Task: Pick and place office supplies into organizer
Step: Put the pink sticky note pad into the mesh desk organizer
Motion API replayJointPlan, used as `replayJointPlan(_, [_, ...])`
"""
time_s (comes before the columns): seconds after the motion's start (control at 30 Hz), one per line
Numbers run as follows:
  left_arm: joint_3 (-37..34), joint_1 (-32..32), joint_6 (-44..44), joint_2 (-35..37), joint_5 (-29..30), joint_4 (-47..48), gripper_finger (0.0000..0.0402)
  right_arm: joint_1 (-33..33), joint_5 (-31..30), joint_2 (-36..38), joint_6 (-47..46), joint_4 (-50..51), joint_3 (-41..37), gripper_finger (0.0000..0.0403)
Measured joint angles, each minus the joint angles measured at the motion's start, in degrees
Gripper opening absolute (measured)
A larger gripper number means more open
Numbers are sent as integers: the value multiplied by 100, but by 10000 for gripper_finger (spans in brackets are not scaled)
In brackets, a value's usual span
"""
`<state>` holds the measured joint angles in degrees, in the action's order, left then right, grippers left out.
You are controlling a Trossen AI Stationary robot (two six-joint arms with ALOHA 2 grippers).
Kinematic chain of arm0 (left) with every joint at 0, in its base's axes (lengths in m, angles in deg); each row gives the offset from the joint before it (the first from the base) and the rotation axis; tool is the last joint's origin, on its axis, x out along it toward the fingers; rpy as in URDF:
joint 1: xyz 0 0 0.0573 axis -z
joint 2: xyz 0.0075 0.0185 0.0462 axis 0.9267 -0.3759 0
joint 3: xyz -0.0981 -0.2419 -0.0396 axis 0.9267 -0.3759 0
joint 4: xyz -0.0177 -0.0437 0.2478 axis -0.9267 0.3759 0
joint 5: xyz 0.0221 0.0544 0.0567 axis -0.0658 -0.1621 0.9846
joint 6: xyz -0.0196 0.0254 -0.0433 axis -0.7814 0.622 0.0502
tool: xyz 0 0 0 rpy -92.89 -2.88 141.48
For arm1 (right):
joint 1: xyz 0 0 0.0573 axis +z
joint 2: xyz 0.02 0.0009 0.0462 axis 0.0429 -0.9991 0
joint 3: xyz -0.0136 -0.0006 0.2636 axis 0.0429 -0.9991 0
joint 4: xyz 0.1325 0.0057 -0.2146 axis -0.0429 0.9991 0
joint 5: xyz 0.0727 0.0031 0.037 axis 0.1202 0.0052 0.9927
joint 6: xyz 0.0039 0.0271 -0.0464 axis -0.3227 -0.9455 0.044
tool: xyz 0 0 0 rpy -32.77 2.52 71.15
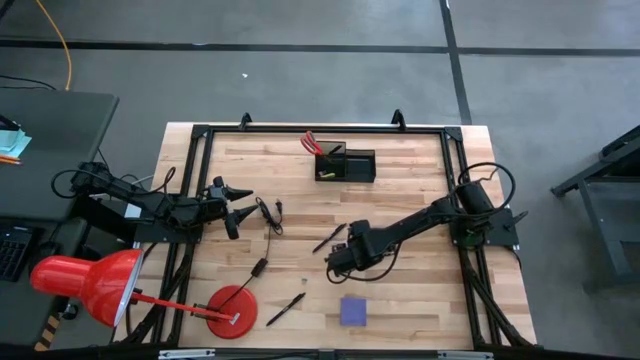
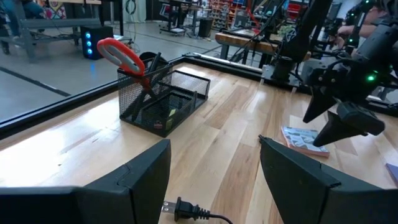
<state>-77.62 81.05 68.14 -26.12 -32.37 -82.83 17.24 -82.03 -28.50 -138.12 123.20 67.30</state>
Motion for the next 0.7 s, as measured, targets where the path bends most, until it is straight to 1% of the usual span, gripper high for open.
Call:
replayJointPlan(0.23, [0,-1,0,0,1,0,232,14,-14,-5,-3,-54,-6,399])
replayJointPlan(0.47, [0,0,0,0,-2,0,232,-2,7,-9,26,-664,-554,400])
replayJointPlan(0.7, [0,0,0,0,1,0,232,-15,-46,30,30,-918,-765,400])
